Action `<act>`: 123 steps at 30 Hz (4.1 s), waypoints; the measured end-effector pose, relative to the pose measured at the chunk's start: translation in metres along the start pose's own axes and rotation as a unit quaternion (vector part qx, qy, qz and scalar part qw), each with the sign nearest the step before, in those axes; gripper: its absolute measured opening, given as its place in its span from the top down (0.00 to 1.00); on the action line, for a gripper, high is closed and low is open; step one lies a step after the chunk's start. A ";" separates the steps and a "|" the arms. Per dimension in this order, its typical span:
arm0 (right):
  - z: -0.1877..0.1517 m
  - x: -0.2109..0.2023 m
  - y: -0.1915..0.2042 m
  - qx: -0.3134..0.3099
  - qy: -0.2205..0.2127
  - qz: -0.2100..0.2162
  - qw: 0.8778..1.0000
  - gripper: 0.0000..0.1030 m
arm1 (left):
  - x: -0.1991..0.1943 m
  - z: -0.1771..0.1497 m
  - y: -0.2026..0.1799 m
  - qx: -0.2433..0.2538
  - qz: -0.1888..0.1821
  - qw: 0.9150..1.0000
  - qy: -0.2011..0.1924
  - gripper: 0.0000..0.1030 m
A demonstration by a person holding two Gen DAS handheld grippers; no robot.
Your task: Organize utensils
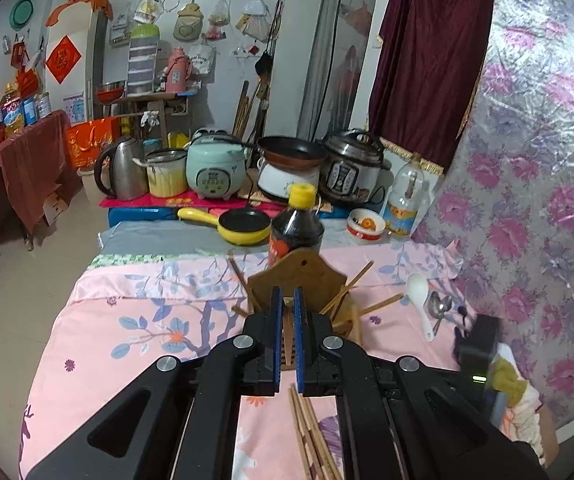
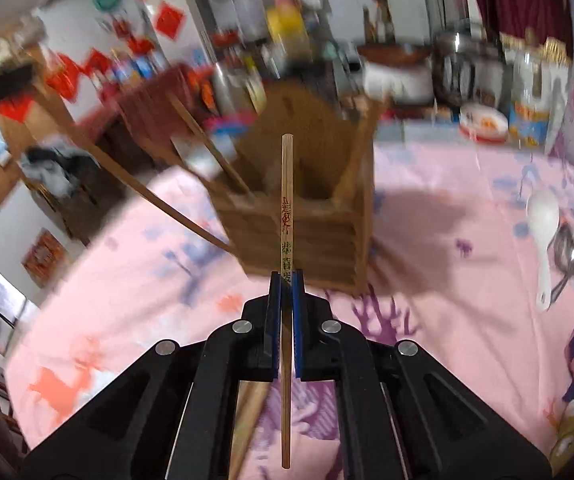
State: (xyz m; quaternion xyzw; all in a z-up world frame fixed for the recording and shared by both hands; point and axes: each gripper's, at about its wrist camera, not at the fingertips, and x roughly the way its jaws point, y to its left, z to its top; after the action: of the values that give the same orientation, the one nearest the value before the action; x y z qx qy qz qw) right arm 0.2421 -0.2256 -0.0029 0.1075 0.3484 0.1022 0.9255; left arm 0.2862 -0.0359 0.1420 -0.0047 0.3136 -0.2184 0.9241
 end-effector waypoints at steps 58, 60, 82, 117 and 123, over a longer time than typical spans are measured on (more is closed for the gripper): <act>-0.107 -0.106 0.025 -0.032 -0.224 -0.124 0.966 0.06 | 0.036 -0.178 0.033 -0.052 0.088 0.993 0.057 0.13; -0.116 -0.099 0.018 -0.024 -0.195 -0.115 0.974 0.06 | 0.042 -0.196 0.035 -0.043 0.110 0.990 0.074 0.13; -0.138 -0.057 0.020 -0.033 -0.052 -0.081 0.995 0.06 | 0.038 -0.206 0.022 -0.007 0.149 0.986 0.071 0.09; -0.125 -0.055 -0.036 0.086 -0.024 -0.131 0.987 0.06 | 0.090 -0.246 -0.014 0.083 0.059 0.972 0.213 0.09; -0.127 -0.050 -0.033 0.084 -0.011 -0.128 0.988 0.06 | 0.100 -0.247 -0.007 0.069 0.065 0.969 0.229 0.06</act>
State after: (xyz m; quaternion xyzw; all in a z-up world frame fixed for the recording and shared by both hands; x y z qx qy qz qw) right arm 0.1245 -0.2544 -0.0735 0.1400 0.3565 -0.0481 0.9225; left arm 0.2099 -0.0515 -0.1133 0.1293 0.5007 -0.1744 0.8380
